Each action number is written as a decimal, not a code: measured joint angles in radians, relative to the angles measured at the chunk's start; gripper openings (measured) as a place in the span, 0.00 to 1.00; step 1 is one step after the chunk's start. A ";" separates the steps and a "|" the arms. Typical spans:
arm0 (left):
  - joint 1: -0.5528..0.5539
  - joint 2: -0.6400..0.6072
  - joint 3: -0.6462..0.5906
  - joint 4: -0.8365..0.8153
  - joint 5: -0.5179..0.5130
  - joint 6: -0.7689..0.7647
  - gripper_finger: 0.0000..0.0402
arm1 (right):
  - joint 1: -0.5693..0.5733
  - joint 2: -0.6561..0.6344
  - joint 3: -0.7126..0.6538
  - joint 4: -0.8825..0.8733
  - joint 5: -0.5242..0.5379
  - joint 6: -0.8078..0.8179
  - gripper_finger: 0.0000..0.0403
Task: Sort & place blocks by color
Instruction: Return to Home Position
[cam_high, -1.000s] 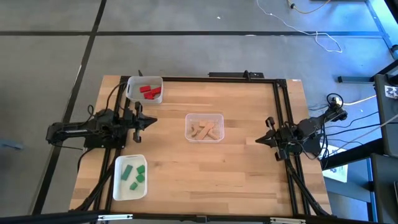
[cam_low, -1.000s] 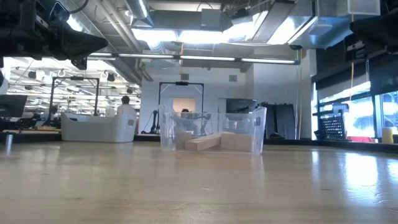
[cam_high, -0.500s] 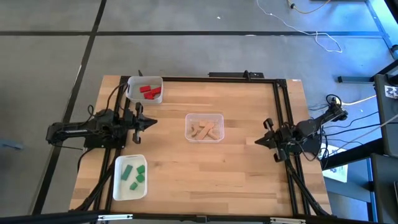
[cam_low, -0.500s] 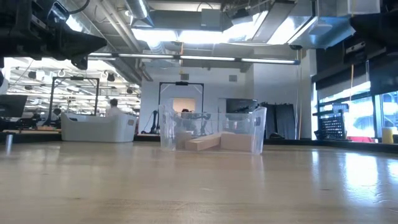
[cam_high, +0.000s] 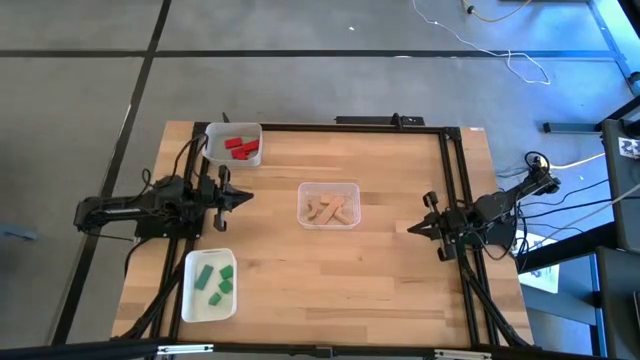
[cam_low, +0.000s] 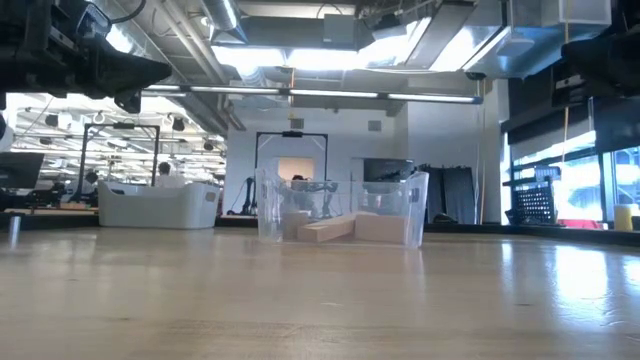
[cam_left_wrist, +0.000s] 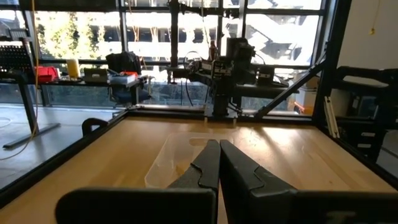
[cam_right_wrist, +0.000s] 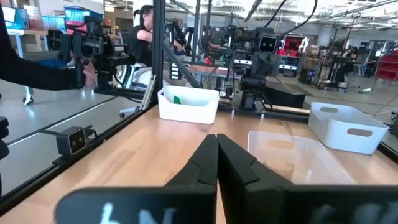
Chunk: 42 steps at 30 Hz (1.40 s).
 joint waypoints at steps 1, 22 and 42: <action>0.000 0.000 0.000 -0.010 0.000 0.000 0.00 | 0.000 0.000 0.000 0.000 0.000 0.002 0.00; 0.000 0.000 0.000 -0.034 0.000 0.000 0.00 | 0.000 0.000 0.000 0.000 0.000 0.002 0.00; 0.000 0.000 0.000 -0.034 0.000 0.000 0.00 | 0.000 0.000 0.001 0.001 0.000 0.001 0.00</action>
